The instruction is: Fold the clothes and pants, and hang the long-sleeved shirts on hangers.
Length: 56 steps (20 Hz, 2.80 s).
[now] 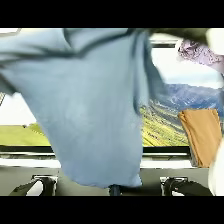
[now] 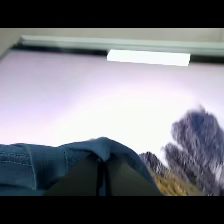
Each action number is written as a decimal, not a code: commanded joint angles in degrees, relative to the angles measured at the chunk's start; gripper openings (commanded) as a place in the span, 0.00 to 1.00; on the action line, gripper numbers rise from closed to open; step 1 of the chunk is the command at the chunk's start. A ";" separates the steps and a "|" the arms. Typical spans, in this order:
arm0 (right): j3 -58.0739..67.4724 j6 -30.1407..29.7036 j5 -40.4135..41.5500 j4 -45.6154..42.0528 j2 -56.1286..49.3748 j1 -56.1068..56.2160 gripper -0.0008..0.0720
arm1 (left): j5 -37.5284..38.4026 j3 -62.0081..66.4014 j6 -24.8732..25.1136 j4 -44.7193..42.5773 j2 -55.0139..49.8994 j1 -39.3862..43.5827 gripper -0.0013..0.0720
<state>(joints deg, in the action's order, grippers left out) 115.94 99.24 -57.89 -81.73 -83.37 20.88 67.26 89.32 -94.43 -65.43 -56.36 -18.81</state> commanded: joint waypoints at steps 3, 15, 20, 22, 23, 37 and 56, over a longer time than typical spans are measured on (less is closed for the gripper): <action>-0.37 9.35 -1.68 9.90 -25.05 -0.04 0.06 | -11.15 -12.00 1.64 1.92 -23.30 1.05 0.04; -0.31 5.64 -11.15 29.33 -30.01 -5.14 0.53 | -9.31 -11.26 1.44 3.76 -38.77 4.11 0.04; -2.51 -8.28 -34.01 20.81 -17.46 -19.41 0.53 | -1.84 -7.21 1.44 3.74 -37.09 2.51 0.04; -10.62 -12.74 -38.60 21.77 -11.58 -24.00 0.54 | -1.68 -7.08 1.44 3.76 -35.63 2.14 0.04; -17.57 -14.05 -38.69 22.45 -8.02 -25.57 0.54 | -1.60 -7.08 1.44 3.74 -35.21 2.08 0.04; -93.02 -29.97 -14.10 42.56 13.97 -26.73 0.74 | -0.63 -7.10 1.44 3.74 -34.86 2.10 0.04; -52.74 -5.14 -2.49 29.94 8.87 -29.55 0.05 | 2.21 -7.39 1.46 3.69 -34.88 2.12 0.04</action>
<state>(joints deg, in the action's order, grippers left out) 47.53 86.76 -62.26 -46.87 -71.46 -1.87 68.75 82.11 -92.99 -61.71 -91.24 -16.69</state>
